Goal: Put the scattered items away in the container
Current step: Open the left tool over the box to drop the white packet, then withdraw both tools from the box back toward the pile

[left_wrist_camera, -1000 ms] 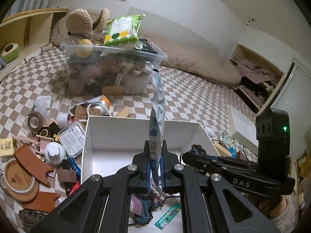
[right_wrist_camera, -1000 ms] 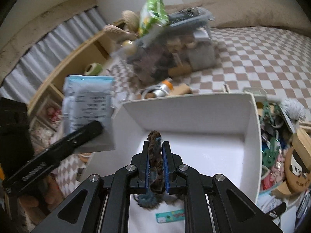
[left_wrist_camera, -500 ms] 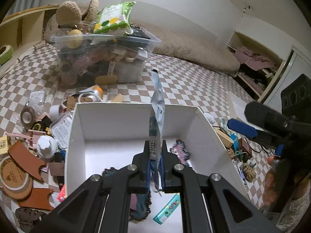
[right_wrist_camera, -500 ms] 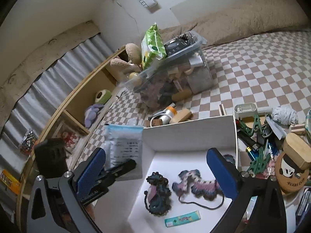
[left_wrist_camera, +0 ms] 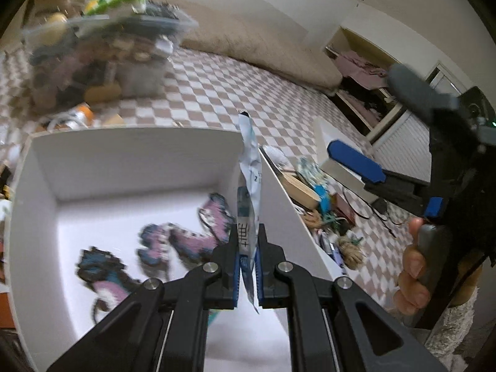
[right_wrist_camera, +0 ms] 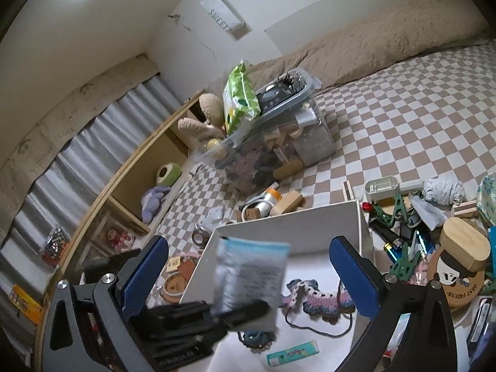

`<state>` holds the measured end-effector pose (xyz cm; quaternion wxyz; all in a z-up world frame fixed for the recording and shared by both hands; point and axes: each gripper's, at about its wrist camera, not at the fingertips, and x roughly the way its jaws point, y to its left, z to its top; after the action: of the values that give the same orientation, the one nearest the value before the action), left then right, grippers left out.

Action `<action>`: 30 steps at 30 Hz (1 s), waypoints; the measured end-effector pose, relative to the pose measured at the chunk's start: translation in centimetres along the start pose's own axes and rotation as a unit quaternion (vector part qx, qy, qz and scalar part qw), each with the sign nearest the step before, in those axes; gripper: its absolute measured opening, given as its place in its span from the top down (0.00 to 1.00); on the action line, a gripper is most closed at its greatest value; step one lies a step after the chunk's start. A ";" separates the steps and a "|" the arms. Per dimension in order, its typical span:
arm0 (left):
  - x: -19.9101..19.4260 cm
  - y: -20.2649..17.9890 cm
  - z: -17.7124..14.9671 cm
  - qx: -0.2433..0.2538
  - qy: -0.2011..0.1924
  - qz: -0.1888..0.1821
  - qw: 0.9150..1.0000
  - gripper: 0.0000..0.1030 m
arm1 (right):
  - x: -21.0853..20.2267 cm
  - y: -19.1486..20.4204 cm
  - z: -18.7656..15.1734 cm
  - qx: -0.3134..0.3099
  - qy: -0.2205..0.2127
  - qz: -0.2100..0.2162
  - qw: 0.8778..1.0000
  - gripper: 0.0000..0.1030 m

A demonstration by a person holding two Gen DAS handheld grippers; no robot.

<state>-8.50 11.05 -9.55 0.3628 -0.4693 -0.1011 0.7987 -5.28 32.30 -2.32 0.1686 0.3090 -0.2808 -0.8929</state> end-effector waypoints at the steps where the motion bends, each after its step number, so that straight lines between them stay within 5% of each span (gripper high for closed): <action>1: 0.3 0.0 0.0 -0.003 0.006 -0.005 1.000 0.92 | -0.2 -0.1 0.1 0.002 -0.002 0.001 1.000 0.00; 4: 2.0 0.1 0.2 -0.020 0.027 -0.028 0.999 0.92 | -0.6 -0.2 0.2 0.006 -0.007 0.006 1.000 0.00; 5: 2.6 0.1 0.2 -0.022 0.037 -0.020 0.999 0.79 | -0.6 -0.2 0.3 0.006 -0.008 0.007 1.000 0.00; 6: 3.3 0.2 0.1 -0.025 0.047 0.006 0.999 0.36 | -0.6 -0.3 0.3 0.006 -0.008 0.007 1.000 0.00; 7: 3.6 0.4 0.0 -0.029 0.049 0.028 0.998 0.11 | -0.7 -0.3 0.3 0.006 -0.008 0.006 1.000 0.00; 8: 3.7 0.8 0.0 -0.036 0.045 0.050 0.997 0.01 | -0.7 -0.4 0.3 0.006 -0.008 0.005 1.000 0.00; 12: 1.7 2.3 0.0 -0.067 0.015 0.055 0.996 0.00 | -1.1 -0.8 0.4 0.009 -0.011 0.005 1.000 0.00; 16: -0.2 2.5 0.0 -0.055 -0.008 0.091 0.994 0.00 | -1.6 -0.9 0.5 0.013 -0.018 0.005 1.000 0.00; 30: -2.6 2.0 0.2 -0.028 -0.057 0.129 0.990 0.00 | -1.6 -0.7 0.2 0.011 -0.016 0.010 1.000 0.00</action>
<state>-8.92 7.90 -8.69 0.2374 -0.4422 -0.0821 0.8610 -4.30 33.69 -1.82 0.1700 0.2940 -0.2966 -0.8926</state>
